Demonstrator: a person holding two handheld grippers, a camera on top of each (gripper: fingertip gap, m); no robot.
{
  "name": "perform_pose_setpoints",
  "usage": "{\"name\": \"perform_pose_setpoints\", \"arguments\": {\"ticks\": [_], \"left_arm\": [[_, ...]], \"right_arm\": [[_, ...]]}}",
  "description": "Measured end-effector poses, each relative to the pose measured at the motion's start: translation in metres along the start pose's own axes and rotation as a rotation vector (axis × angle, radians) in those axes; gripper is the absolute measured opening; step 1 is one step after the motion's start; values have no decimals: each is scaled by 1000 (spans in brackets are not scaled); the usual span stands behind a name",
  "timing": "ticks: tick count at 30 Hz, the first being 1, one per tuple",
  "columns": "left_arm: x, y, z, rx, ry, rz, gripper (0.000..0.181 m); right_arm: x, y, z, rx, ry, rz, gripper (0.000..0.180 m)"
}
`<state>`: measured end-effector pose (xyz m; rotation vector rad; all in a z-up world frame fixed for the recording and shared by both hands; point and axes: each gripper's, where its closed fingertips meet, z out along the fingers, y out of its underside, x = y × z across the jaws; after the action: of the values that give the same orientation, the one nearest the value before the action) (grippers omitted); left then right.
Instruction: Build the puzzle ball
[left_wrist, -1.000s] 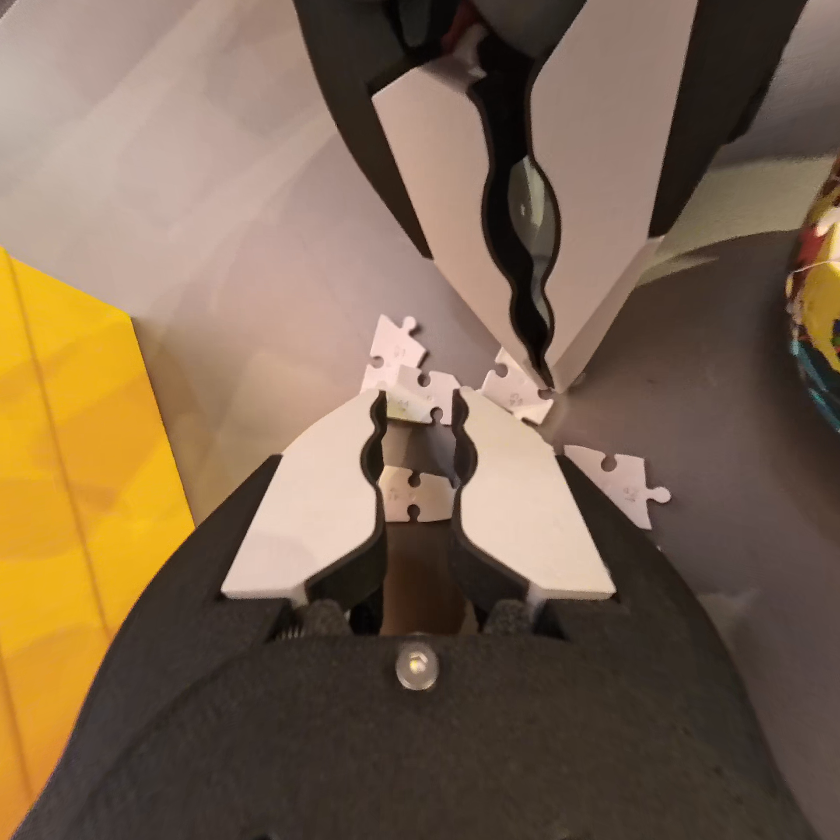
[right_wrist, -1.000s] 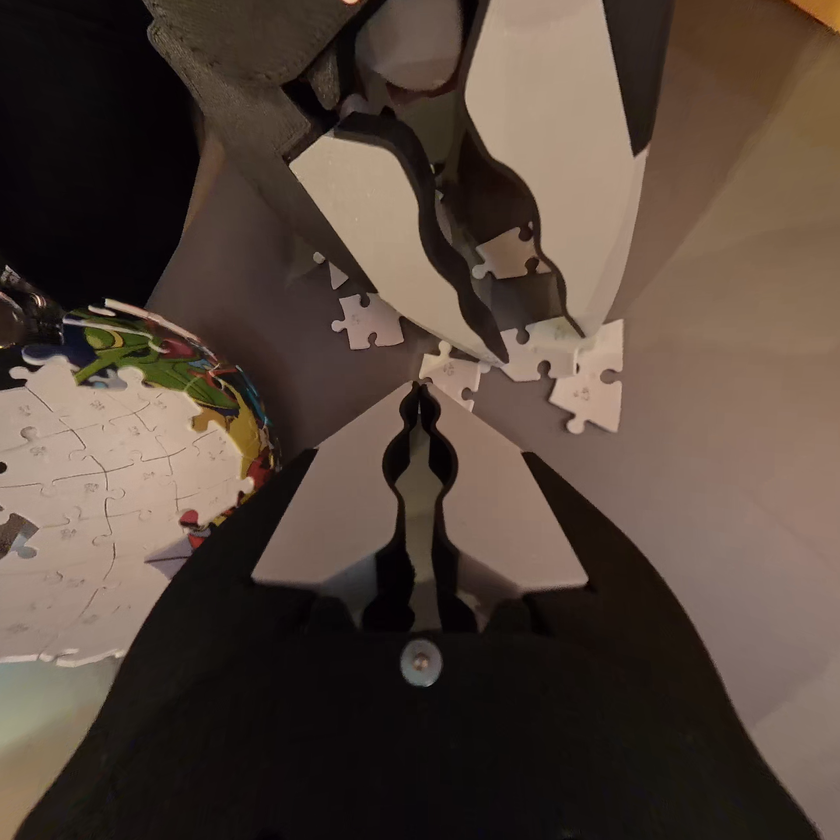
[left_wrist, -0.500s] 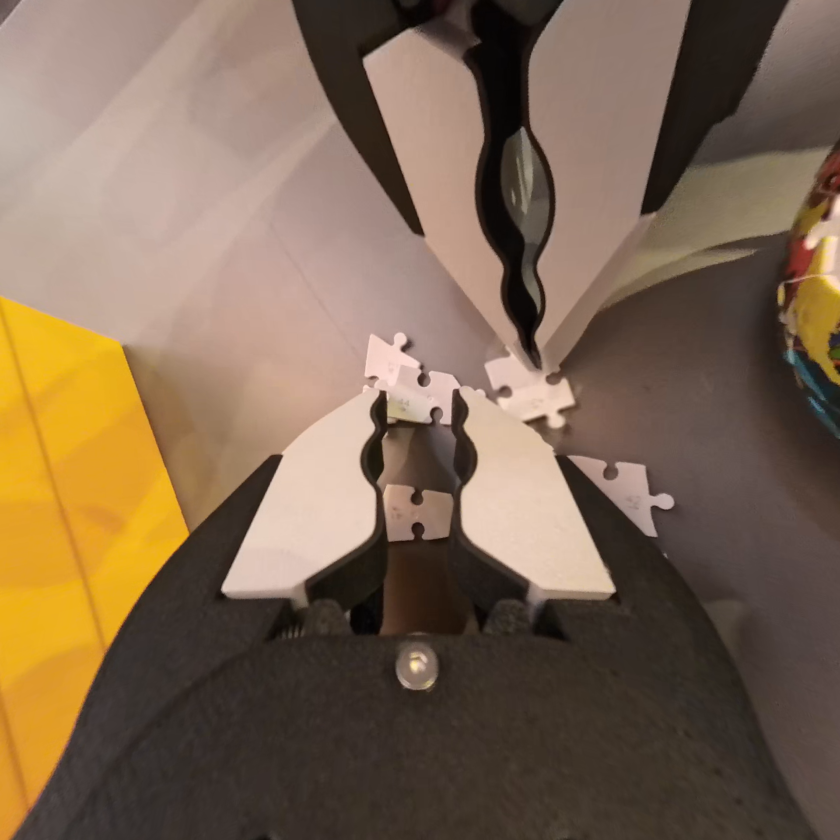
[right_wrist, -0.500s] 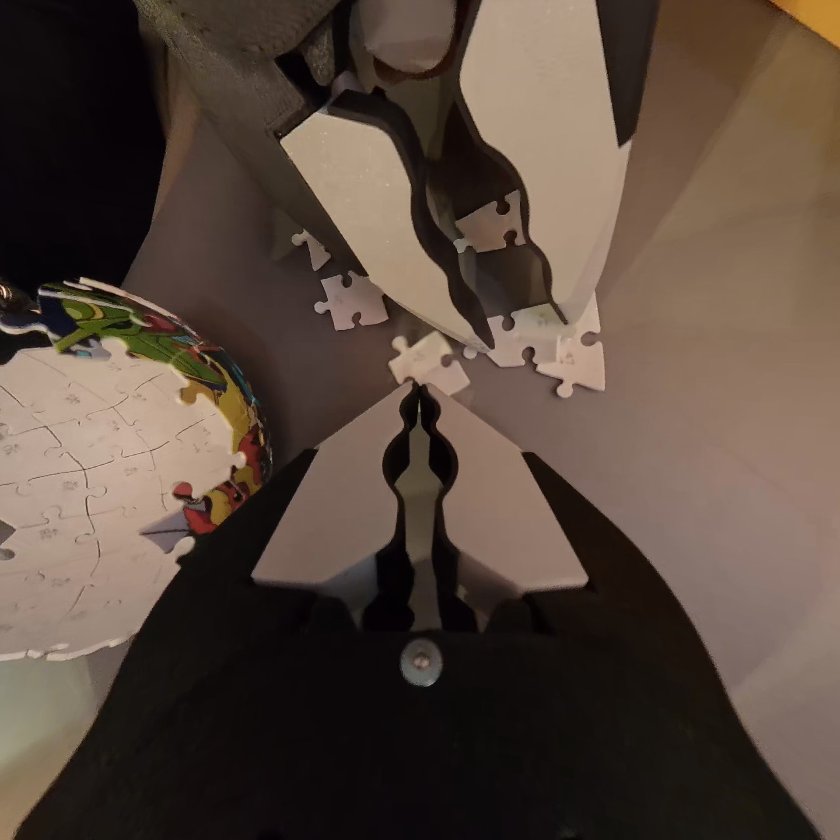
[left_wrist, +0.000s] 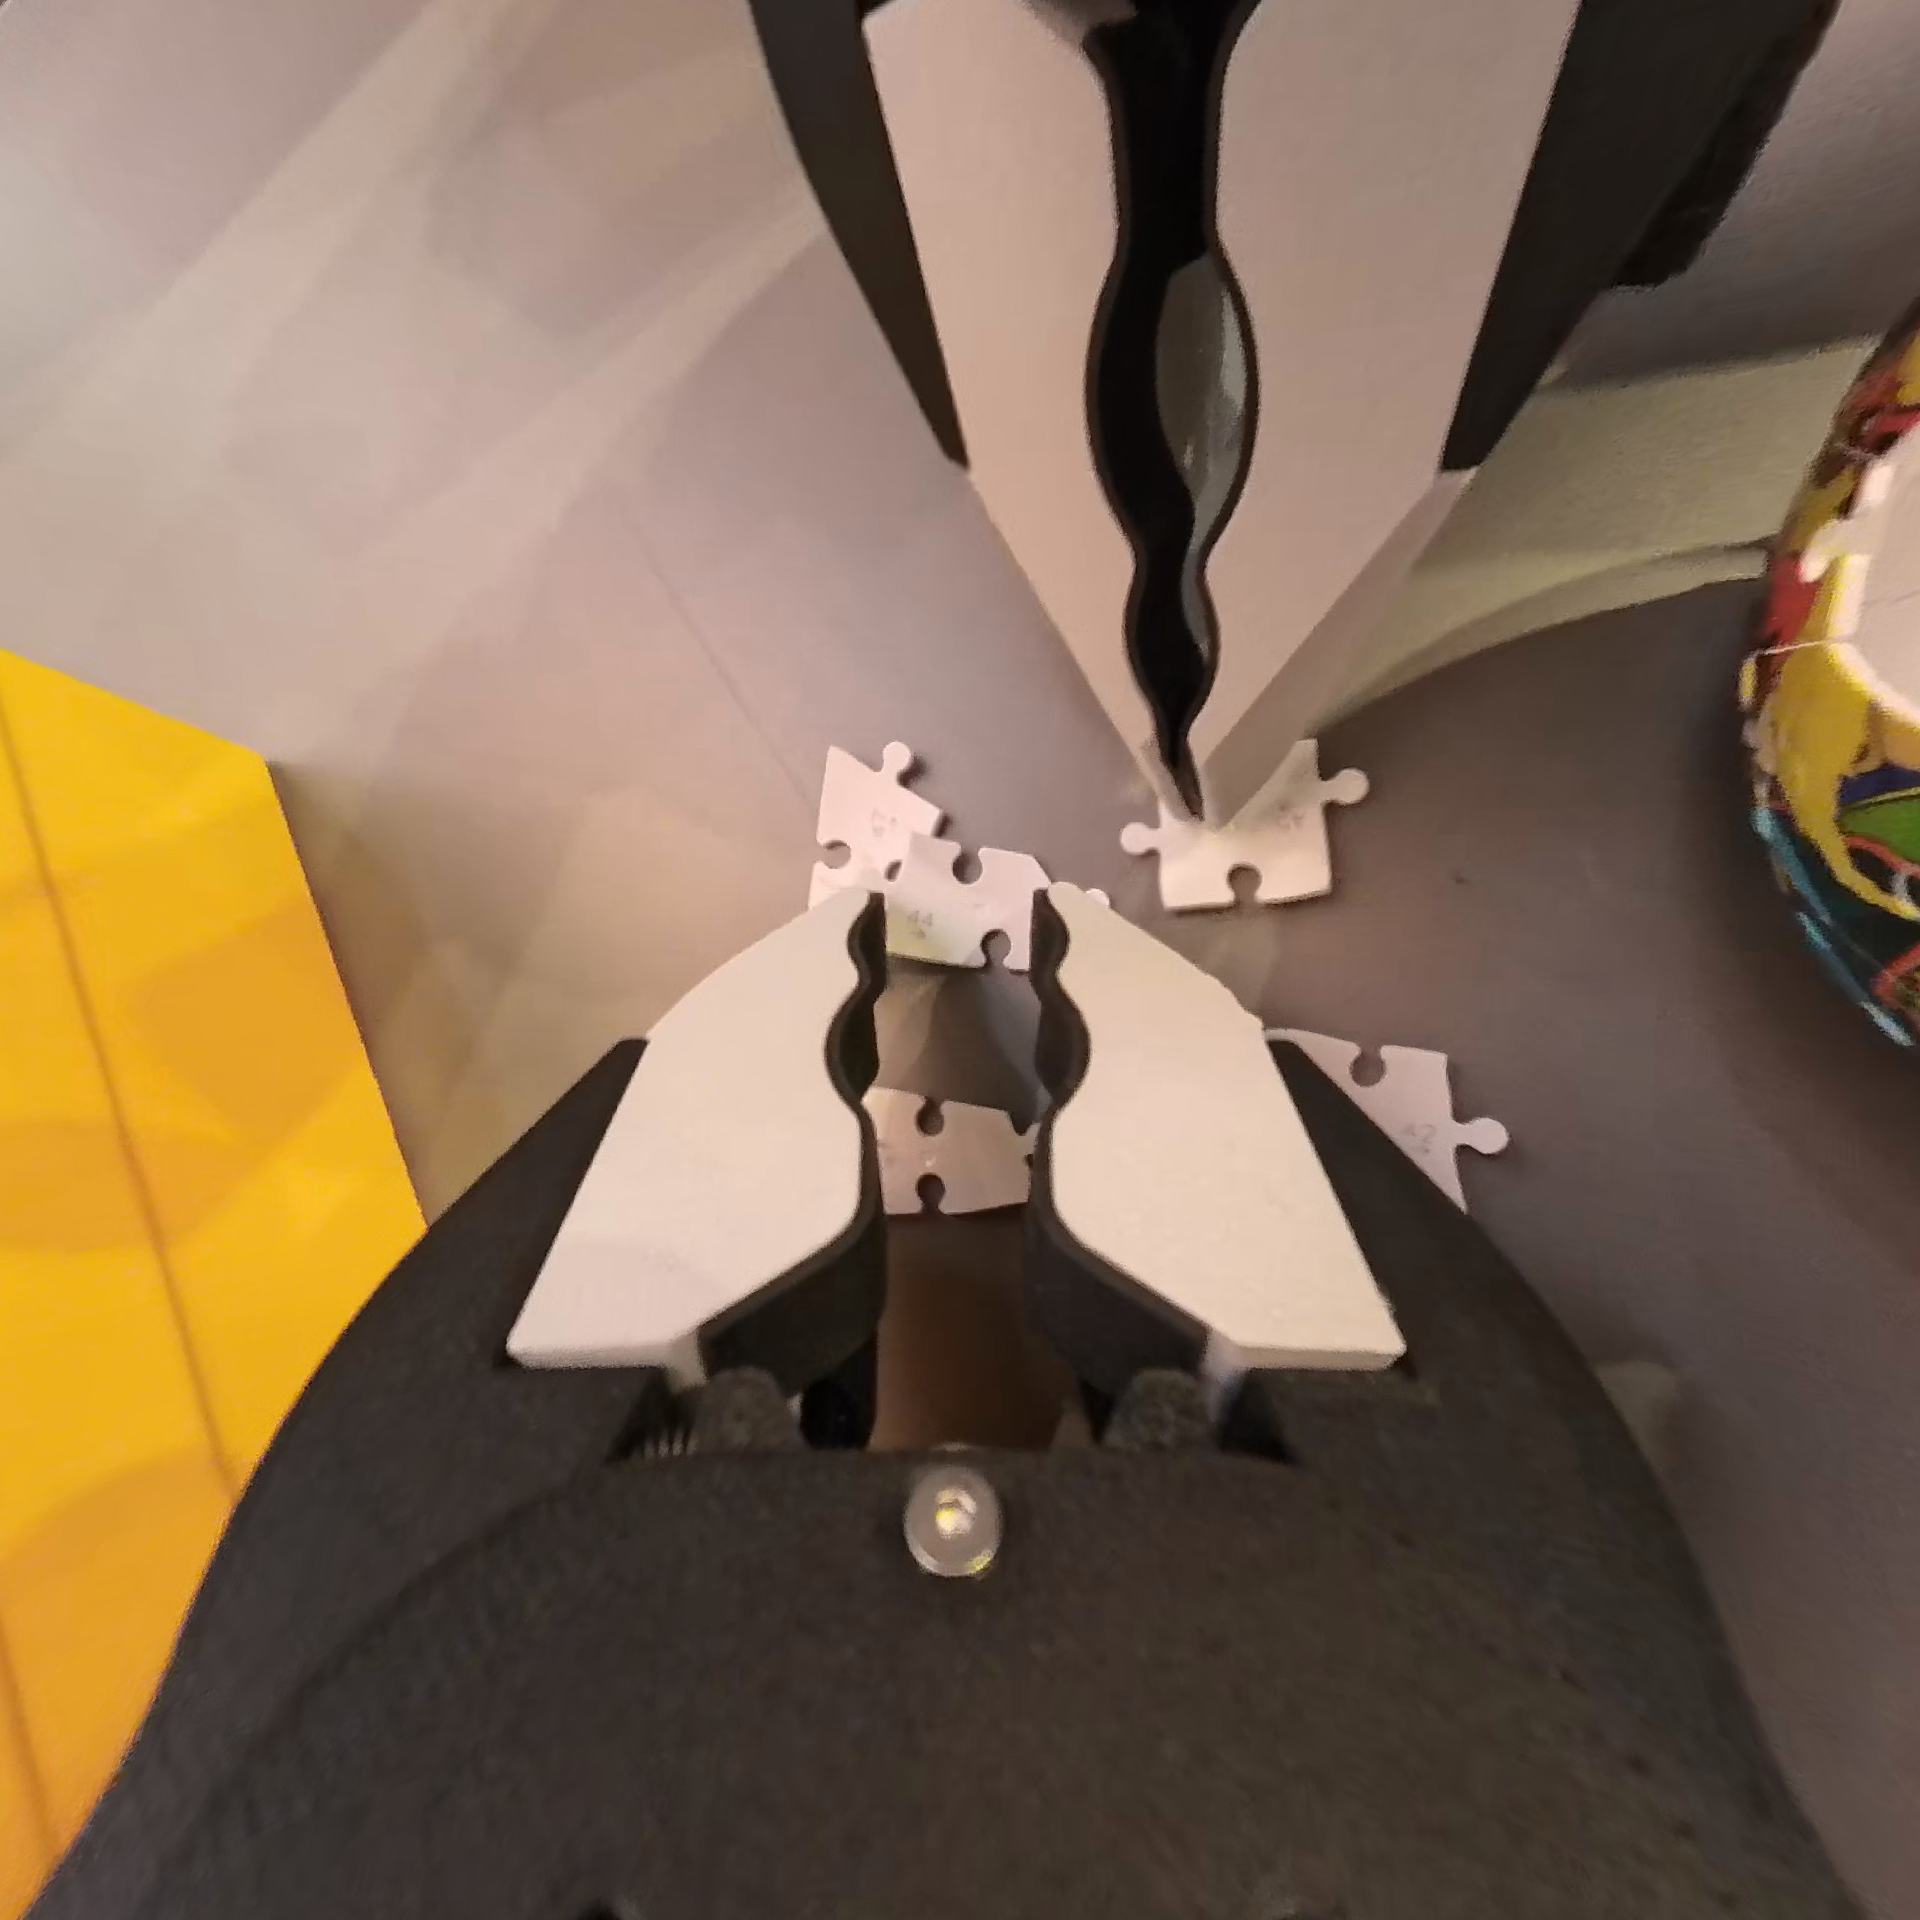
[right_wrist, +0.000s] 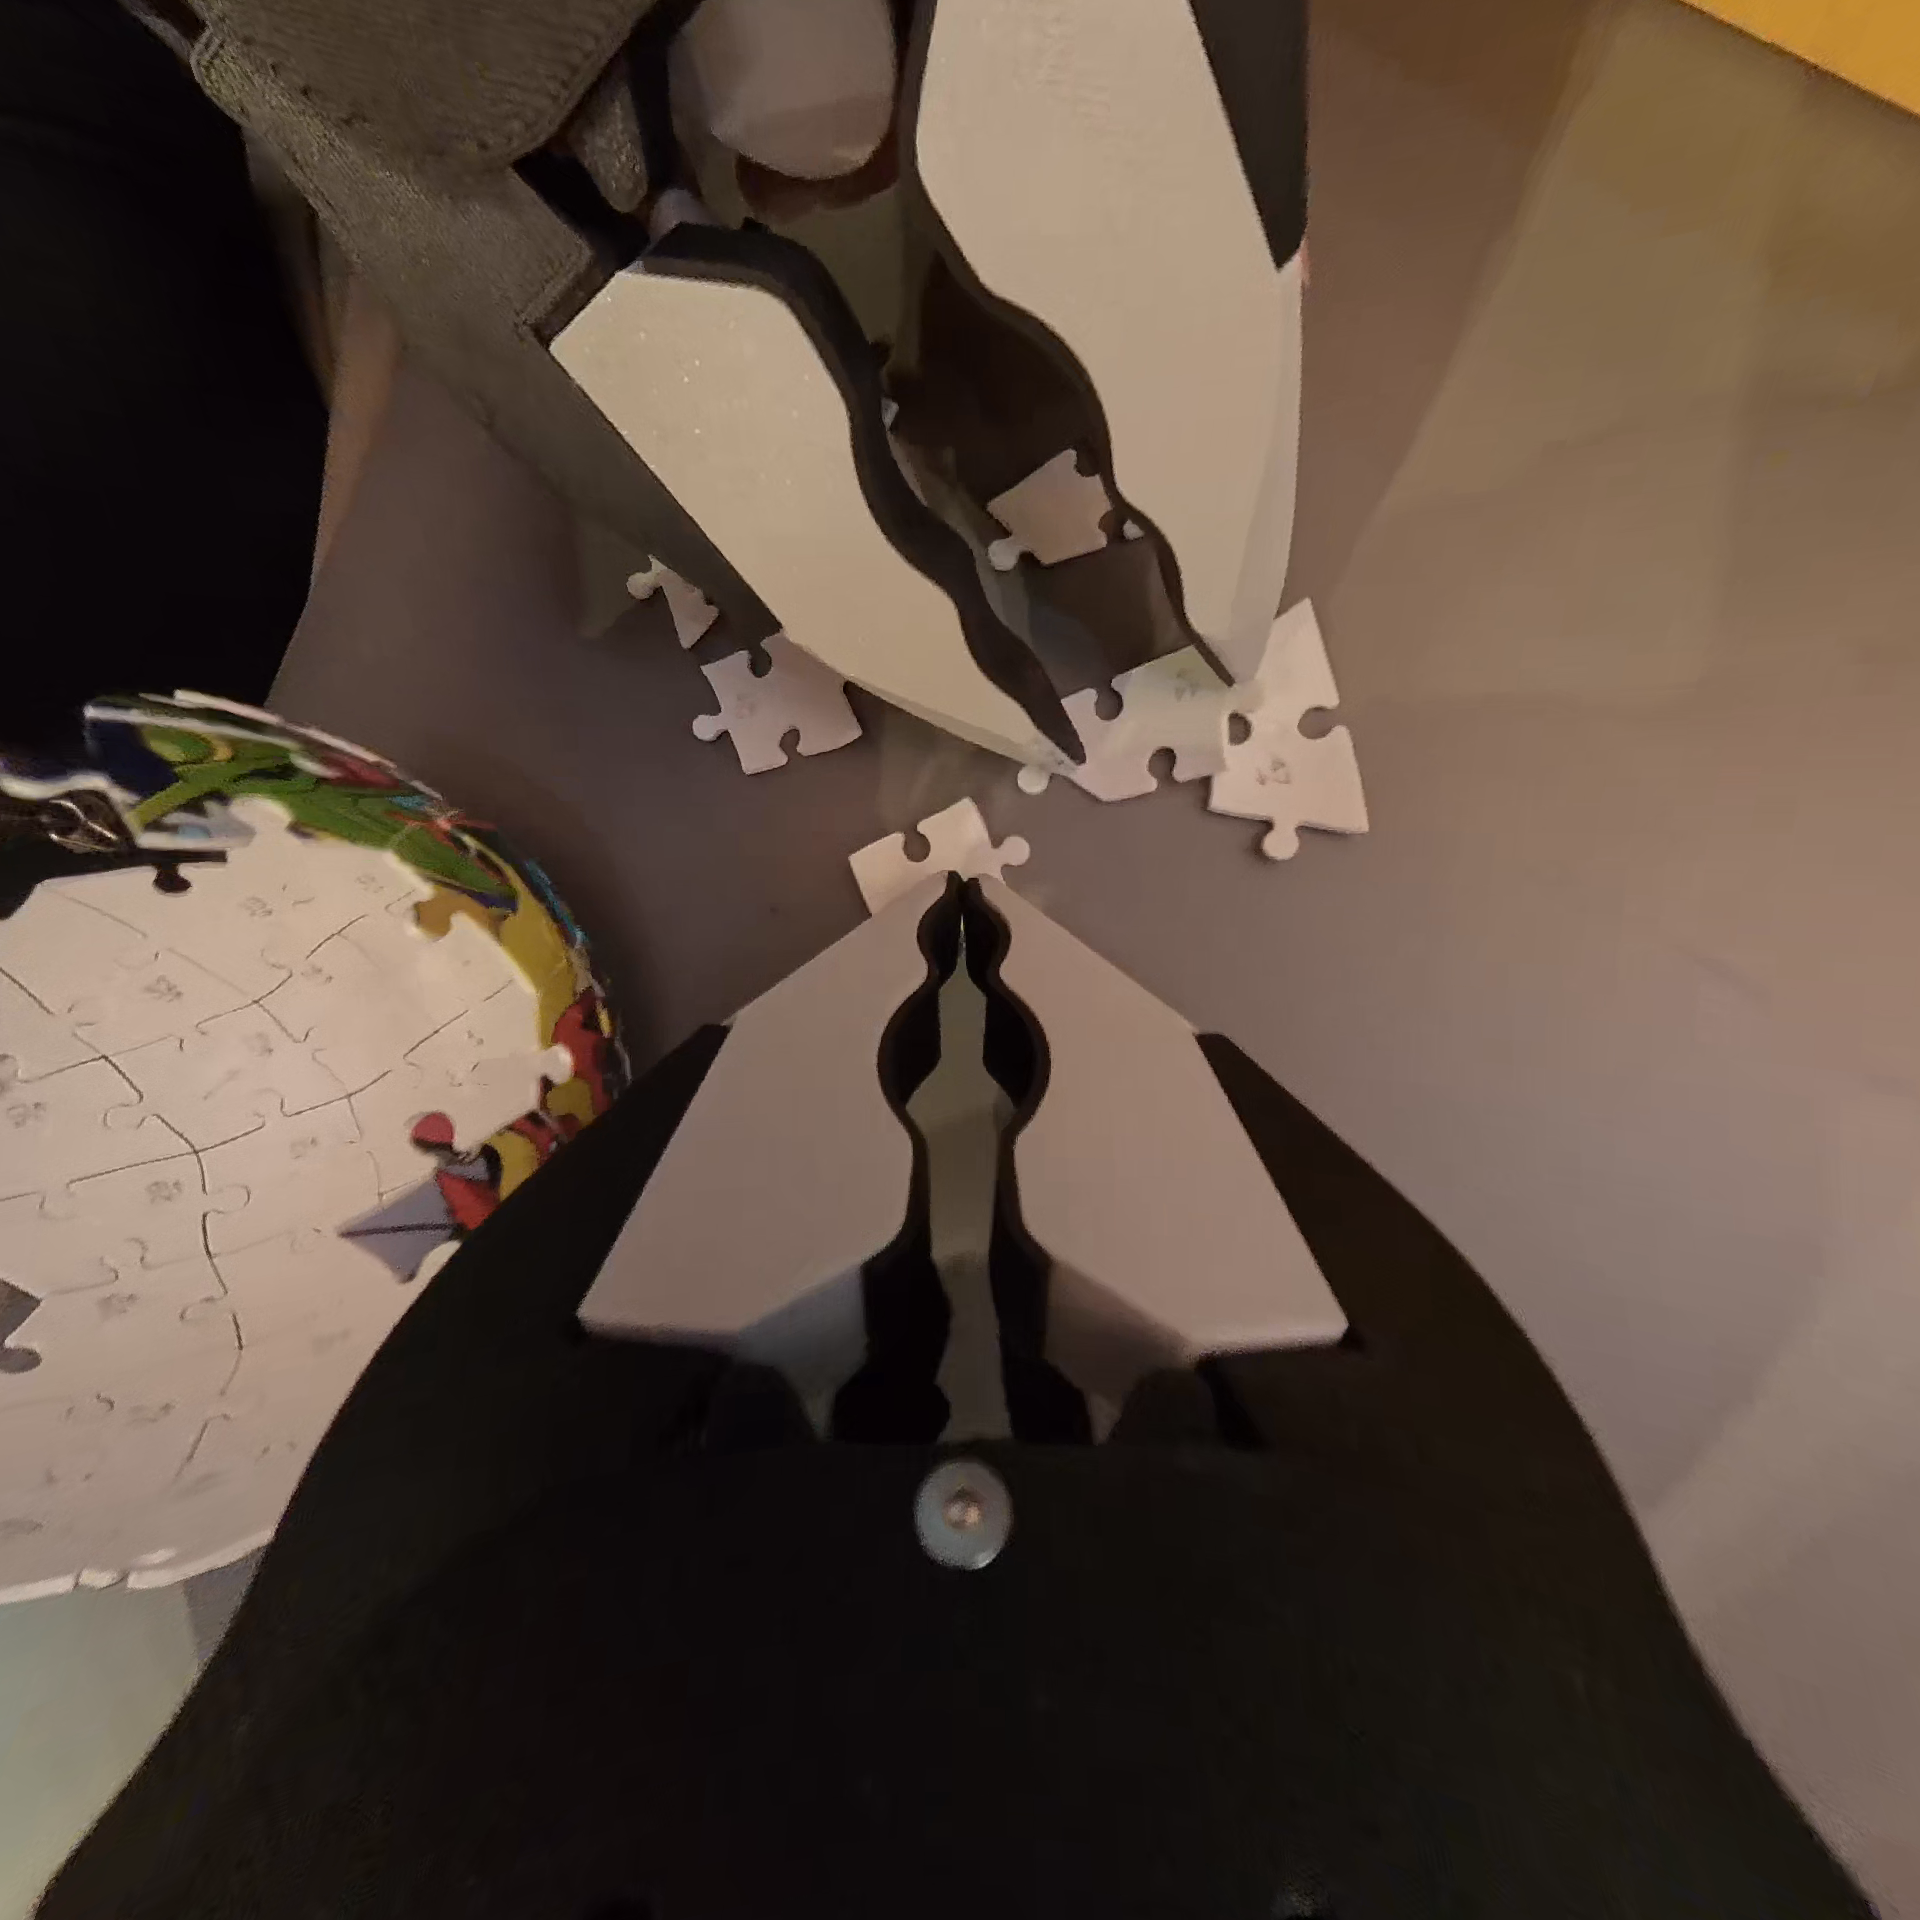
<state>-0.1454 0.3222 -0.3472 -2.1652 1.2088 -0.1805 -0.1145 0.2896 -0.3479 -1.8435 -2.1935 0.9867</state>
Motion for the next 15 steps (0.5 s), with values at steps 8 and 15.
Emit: {"name": "perform_pose_setpoints", "arguments": {"ticks": [8, 15], "left_arm": [[4, 1, -2, -6, -7, -24, 26], [6, 1, -2, -7, -9, -29, 26]], "right_arm": [[-6, -4, -6, 44, 21, 41, 0], [-14, 2, 4, 5, -7, 24, 0]]}}
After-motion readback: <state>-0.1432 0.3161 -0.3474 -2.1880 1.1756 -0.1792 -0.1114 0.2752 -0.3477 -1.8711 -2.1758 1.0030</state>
